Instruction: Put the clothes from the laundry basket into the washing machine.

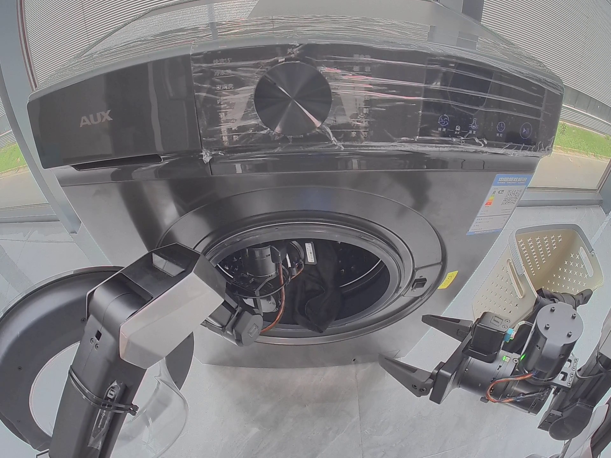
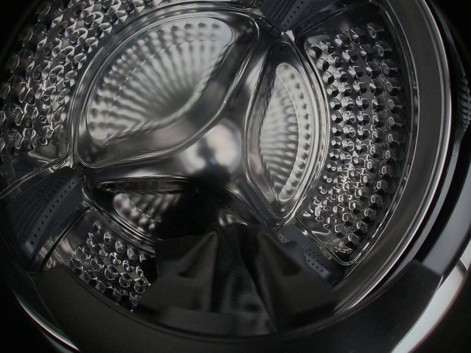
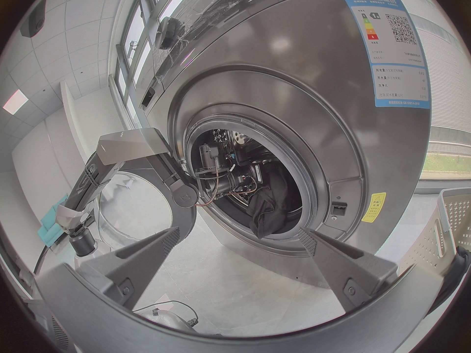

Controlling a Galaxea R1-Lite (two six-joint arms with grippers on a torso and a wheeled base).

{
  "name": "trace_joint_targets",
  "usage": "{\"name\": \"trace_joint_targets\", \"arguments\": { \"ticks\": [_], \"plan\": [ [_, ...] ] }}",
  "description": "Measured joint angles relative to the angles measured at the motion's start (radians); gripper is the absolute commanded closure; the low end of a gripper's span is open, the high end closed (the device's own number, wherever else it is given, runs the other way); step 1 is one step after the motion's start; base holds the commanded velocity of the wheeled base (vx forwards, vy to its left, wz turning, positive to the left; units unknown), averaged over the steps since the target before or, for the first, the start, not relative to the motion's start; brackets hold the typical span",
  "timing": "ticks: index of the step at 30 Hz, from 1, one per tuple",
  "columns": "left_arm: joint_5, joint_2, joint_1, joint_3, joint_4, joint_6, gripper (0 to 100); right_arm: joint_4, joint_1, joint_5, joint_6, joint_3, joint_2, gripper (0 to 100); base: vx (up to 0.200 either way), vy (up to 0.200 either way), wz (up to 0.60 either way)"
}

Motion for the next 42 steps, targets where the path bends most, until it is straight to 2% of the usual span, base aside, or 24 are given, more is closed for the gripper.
{"name": "trace_joint_targets", "arguments": {
  "ticks": [6,16,21,35,36,42],
  "plan": [
    [-0.004,-0.005,-0.012,0.049,0.000,-0.004,0,0.000,0.000,0.000,0.000,0.001,-0.001,0,0.000,0.000,0.00],
    [-0.087,-0.047,-0.041,0.282,0.006,0.002,0,0.000,0.000,0.000,0.001,0.004,0.000,0,0.000,0.000,0.00],
    [-0.098,-0.060,-0.050,0.343,0.005,0.008,0,0.000,0.001,0.000,0.001,0.004,0.003,0,0.000,0.000,0.00],
    [-0.098,-0.021,-0.055,0.328,0.006,0.008,0,0.000,0.025,0.000,0.005,0.001,0.007,0,0.000,0.000,0.00],
    [-0.097,-0.015,-0.054,0.318,0.006,0.008,100,0.000,0.027,0.000,0.005,0.001,0.007,0,0.000,0.000,0.00],
    [-0.096,0.012,-0.055,0.274,0.011,0.009,100,0.000,0.029,0.000,0.005,0.001,0.005,0,0.000,0.000,0.00]
  ]
}}
